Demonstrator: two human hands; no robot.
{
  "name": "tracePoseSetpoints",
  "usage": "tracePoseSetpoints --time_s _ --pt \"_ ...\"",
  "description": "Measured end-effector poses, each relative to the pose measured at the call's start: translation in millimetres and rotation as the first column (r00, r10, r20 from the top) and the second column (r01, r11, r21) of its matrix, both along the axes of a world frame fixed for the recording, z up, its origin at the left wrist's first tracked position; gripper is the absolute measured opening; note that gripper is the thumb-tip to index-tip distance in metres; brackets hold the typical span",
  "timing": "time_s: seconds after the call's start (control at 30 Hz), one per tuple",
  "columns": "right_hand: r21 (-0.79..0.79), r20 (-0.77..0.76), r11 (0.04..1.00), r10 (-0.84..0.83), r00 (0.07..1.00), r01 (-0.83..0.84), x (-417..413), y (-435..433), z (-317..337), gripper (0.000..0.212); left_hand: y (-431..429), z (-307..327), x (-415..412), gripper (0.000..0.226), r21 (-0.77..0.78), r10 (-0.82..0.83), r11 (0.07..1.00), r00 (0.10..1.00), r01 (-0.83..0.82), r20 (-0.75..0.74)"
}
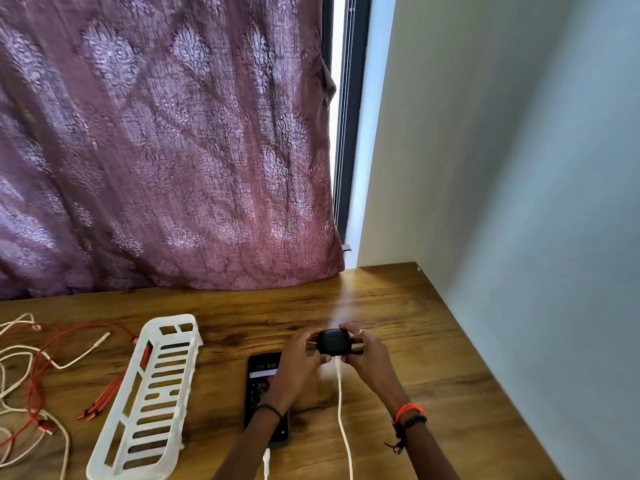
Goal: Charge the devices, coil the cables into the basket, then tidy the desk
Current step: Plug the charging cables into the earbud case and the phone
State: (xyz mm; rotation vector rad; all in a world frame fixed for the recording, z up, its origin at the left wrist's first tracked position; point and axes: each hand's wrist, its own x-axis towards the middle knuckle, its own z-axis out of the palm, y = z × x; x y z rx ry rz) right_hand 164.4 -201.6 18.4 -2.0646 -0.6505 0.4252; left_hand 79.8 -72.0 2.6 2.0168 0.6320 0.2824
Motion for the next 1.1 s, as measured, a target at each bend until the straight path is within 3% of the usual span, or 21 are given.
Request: tracePoseSetpoints --time_s 0.2,0.4,1.1 --pt "-0.077 0.011 0.997 0.029 1.000 -0.028 2.0 5.0 -30.4 0.054 -0.2 -18.7 -1.5 0.058 0.198 0.024 0.980 0.975 0.020 -0.219" --pt "-0.157 0.002 0.987 0.042 0.999 -0.042 3.3 10.3 -48.9 0.052 -0.5 -34.4 -5.0 0.052 0.319 0.022 0.946 0.965 0.065 -0.260" --pt "-0.220 0.006 0.971 0.100 0.995 -0.096 20.0 14.5 -64.2 0.058 10.6 -40.8 2.9 0.053 0.347 0.012 0.930 0.933 0.122 -0.361"
